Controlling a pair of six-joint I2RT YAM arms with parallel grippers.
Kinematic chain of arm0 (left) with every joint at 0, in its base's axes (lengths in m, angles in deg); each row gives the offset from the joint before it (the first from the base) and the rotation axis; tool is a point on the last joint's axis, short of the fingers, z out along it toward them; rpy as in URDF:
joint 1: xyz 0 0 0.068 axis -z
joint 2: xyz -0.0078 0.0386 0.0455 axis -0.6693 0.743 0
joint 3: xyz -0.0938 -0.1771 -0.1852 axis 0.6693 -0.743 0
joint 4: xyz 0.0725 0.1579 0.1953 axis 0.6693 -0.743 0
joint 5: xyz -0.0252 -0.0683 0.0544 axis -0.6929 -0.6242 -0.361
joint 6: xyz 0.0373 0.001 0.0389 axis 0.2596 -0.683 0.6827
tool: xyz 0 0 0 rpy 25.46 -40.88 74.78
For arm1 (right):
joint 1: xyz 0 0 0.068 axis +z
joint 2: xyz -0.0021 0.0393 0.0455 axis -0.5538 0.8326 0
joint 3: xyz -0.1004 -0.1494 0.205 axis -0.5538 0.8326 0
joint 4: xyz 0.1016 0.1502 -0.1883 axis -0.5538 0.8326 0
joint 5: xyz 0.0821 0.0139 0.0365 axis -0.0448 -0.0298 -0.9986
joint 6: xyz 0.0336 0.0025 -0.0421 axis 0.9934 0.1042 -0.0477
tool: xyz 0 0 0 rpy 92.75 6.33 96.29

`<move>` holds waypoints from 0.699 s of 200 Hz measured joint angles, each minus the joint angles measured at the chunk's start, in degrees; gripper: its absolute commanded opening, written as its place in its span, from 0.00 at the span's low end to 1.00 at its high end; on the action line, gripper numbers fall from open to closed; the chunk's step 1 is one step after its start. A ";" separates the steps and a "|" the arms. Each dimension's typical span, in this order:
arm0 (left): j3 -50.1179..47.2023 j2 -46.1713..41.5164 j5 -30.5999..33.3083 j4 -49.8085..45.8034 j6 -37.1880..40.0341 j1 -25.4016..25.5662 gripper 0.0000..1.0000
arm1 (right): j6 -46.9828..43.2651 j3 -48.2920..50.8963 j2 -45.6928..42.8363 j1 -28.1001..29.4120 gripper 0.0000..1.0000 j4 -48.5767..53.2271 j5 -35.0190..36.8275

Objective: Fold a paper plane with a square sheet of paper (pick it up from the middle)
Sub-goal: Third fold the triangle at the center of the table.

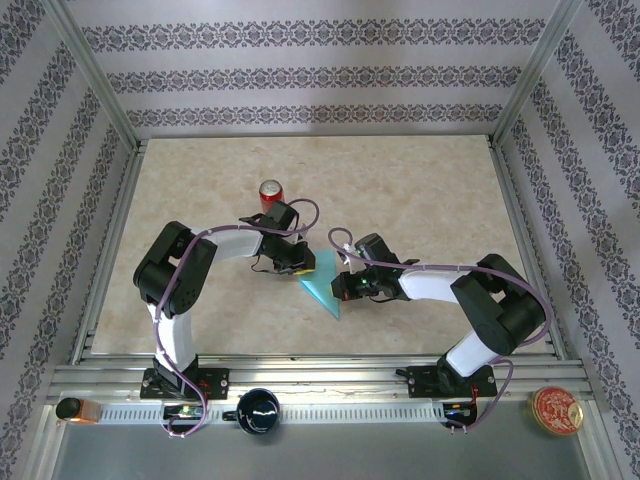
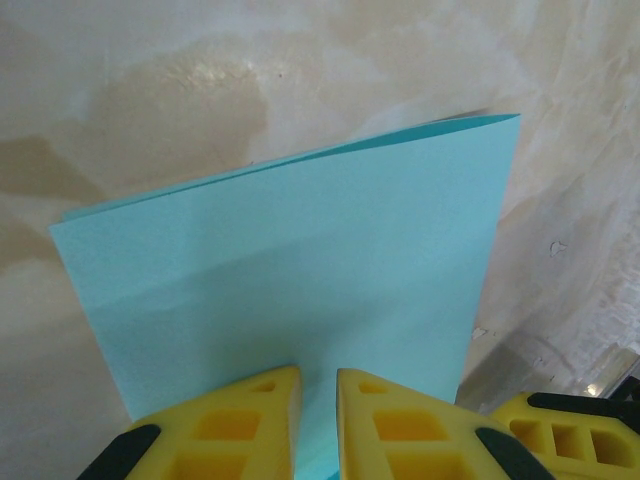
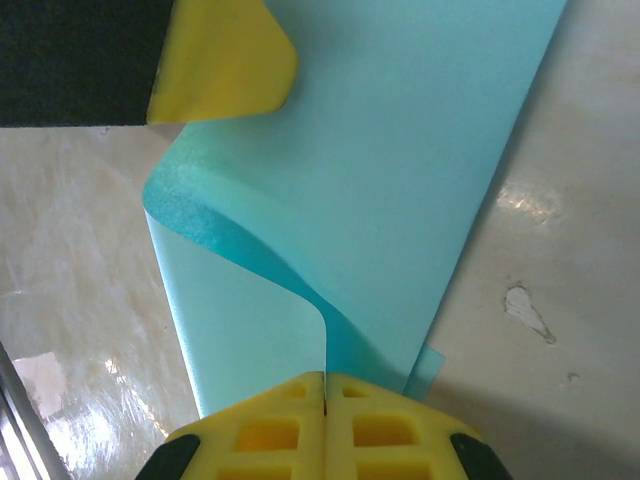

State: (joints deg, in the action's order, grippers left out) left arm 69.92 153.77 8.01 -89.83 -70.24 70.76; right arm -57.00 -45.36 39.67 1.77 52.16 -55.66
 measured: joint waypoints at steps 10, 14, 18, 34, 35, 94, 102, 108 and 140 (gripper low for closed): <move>0.00 0.00 0.00 0.00 0.00 0.00 0.18 | 0.00 0.00 0.00 0.00 0.00 0.02 0.04; 0.00 0.00 0.00 0.00 0.00 0.00 0.18 | 0.00 0.00 0.00 0.00 0.00 0.02 0.09; 0.00 0.00 0.00 0.00 0.00 0.00 0.18 | 0.00 0.00 0.00 0.00 0.00 0.02 0.13; 0.00 0.00 0.00 0.00 0.00 0.00 0.18 | 0.00 0.00 0.07 0.00 0.00 0.02 0.17; 0.00 0.00 0.00 0.00 0.00 0.00 0.18 | 0.00 0.00 0.09 0.00 0.00 0.02 0.17; 0.00 0.00 0.00 0.00 -0.02 0.00 0.18 | -0.02 -0.66 0.31 0.11 0.00 0.39 0.17; 0.00 0.00 0.00 0.00 0.00 0.00 0.18 | -0.02 -0.81 0.35 0.11 0.00 0.42 0.17; 0.00 0.00 0.00 0.00 0.00 0.00 0.18 | -0.04 -0.90 0.42 0.11 0.00 0.44 0.17; 0.00 0.00 0.00 0.02 -0.02 0.00 0.18 | -0.22 -1.20 0.98 0.11 0.00 0.61 0.17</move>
State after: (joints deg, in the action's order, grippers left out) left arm 69.92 153.77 8.01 -89.81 -70.26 70.76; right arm -57.22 -46.56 40.65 1.88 52.78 -55.48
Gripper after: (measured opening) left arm 0.182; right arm 0.064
